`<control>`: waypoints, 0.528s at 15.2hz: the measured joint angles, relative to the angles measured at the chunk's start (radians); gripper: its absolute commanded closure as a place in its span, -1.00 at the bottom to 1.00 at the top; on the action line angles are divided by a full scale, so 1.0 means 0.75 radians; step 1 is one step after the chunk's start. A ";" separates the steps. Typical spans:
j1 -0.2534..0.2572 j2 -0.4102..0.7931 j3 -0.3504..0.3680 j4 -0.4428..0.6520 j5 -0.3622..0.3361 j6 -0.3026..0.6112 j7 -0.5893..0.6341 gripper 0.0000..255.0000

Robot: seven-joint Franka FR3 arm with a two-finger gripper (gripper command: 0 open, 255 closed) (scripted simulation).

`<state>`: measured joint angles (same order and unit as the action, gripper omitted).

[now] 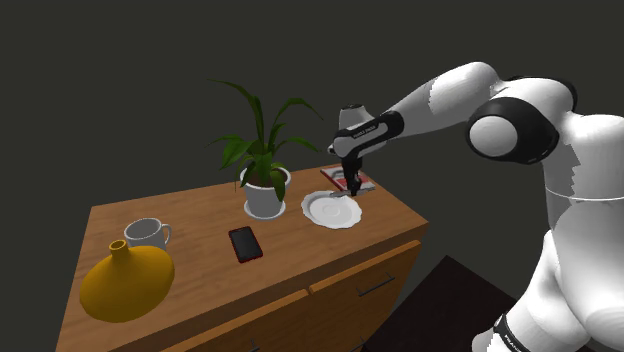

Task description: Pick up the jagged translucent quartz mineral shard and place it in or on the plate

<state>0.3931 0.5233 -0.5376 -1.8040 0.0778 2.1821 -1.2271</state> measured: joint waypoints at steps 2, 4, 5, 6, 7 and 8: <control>0.021 0.045 0.022 0.070 0.014 -0.034 0.043 1.00; 0.024 0.103 0.044 0.168 0.033 -0.079 0.072 1.00; 0.022 0.122 0.050 0.189 0.039 -0.084 0.076 1.00; 0.020 0.133 0.054 0.192 0.043 -0.077 0.077 1.00; 0.017 0.149 0.059 0.202 0.049 -0.072 0.079 1.00; 0.012 0.163 0.063 0.204 0.054 -0.061 0.078 1.00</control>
<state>0.4025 0.6456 -0.4904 -1.6506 0.1182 2.1365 -1.1686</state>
